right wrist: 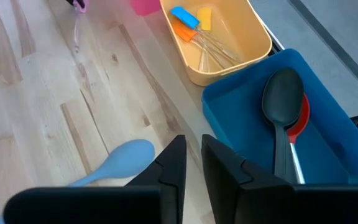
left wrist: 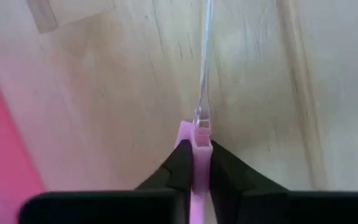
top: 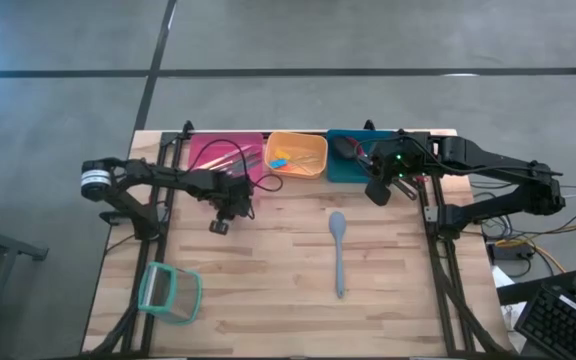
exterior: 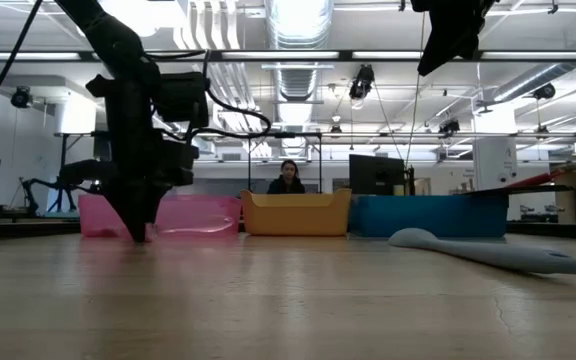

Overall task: Pick & Place Kitchen Items
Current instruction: Put the pink spatula into the yellow bin

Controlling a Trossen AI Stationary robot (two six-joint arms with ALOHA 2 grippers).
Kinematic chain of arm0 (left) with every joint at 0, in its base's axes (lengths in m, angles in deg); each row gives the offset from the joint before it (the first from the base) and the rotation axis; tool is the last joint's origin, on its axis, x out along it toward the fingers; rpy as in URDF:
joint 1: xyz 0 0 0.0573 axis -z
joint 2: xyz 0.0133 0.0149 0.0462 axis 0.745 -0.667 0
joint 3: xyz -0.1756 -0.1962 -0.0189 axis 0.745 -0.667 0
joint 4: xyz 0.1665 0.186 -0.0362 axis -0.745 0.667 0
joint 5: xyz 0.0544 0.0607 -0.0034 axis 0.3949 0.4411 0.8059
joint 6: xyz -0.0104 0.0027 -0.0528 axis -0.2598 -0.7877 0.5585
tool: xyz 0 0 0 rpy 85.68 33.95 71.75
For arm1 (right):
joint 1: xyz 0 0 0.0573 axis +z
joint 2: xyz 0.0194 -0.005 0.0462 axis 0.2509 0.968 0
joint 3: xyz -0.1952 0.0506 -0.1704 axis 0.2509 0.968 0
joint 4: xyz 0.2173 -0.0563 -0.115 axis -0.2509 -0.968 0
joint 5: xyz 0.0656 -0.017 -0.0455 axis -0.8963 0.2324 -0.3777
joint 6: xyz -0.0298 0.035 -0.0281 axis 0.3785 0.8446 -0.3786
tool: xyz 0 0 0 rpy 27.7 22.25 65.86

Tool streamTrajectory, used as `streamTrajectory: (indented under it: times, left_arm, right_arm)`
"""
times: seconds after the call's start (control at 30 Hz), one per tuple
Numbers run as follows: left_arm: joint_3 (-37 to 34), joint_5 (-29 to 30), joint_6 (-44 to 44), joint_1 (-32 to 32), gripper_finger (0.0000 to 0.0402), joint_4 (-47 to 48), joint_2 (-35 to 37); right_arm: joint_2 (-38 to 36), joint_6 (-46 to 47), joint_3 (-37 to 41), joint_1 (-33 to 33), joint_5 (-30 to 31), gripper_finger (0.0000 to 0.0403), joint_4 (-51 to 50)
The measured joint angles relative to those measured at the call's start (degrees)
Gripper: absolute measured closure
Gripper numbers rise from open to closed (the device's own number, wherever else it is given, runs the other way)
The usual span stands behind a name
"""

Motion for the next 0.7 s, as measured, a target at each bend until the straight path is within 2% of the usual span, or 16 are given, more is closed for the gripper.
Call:
streamTrajectory:
  times: [0.03,0.3,0.47,0.6,0.7]
  left_arm:
    - [0.3,0.0,0.1,0.0,0.0375,0.6,0.7]
    - [3.7,-0.5,2.6,0.3,0.0374,7.6,8.9]
    - [5.2,-0.2,6.0,0.9,0.0374,7.0,14.3]
    - [5.1,-0.1,10.8,2.0,0.0374,2.8,18.6]
    - [4.2,-0.1,13.3,3.4,0.0374,-3.9,21.4]
  right_arm:
    - [0.0,0.0,0.0,0.0,0.0,0.0358,0.0]
    - [0.0,0.2,0.0,0.0,0.0,0.0334,0.0]
    - [0.0,0.2,0.0,0.0,0.0,0.0317,0.0]
    - [0.0,0.0,0.0,0.0,0.0,0.0308,-0.2]
    - [0.0,-0.3,0.1,0.0,0.0,0.0306,-0.2]
